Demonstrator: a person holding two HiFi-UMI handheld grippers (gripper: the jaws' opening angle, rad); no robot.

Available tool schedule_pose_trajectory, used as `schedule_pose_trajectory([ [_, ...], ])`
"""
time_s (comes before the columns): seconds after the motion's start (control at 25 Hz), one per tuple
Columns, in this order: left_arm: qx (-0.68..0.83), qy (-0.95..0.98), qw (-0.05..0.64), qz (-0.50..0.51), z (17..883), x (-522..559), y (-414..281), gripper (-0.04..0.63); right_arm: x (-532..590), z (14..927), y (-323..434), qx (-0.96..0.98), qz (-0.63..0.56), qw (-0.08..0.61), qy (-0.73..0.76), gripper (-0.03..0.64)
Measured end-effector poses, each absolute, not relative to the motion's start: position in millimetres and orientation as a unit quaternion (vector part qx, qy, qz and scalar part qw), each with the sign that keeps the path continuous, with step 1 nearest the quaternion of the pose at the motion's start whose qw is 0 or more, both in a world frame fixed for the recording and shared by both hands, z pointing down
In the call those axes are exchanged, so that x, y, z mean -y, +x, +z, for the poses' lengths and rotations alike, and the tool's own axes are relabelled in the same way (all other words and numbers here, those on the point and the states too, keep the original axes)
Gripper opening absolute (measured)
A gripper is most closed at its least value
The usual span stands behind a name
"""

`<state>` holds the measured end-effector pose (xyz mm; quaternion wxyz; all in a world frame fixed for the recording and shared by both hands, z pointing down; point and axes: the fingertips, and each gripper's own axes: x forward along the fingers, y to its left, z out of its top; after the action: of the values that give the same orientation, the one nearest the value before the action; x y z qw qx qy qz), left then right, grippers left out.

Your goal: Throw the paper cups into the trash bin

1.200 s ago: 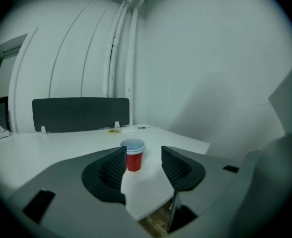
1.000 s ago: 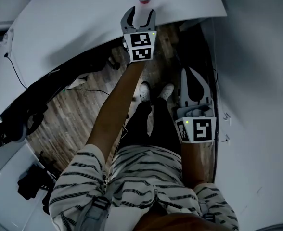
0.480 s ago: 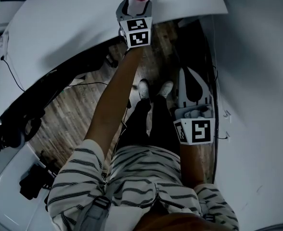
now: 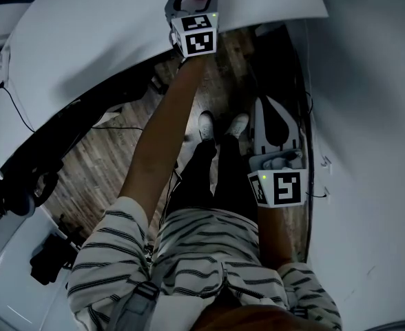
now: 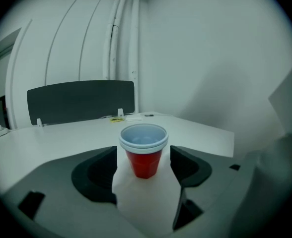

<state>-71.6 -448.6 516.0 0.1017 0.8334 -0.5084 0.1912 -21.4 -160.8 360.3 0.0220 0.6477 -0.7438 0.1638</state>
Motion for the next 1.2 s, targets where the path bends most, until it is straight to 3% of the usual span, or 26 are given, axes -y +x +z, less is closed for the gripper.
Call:
schedule_pose_trajectory([
  [1.2,0.502,0.843,0.073,0.18,498,464,-62,0.318,158,365,-1,0.729,0.167,0.022,0.663,0.009],
])
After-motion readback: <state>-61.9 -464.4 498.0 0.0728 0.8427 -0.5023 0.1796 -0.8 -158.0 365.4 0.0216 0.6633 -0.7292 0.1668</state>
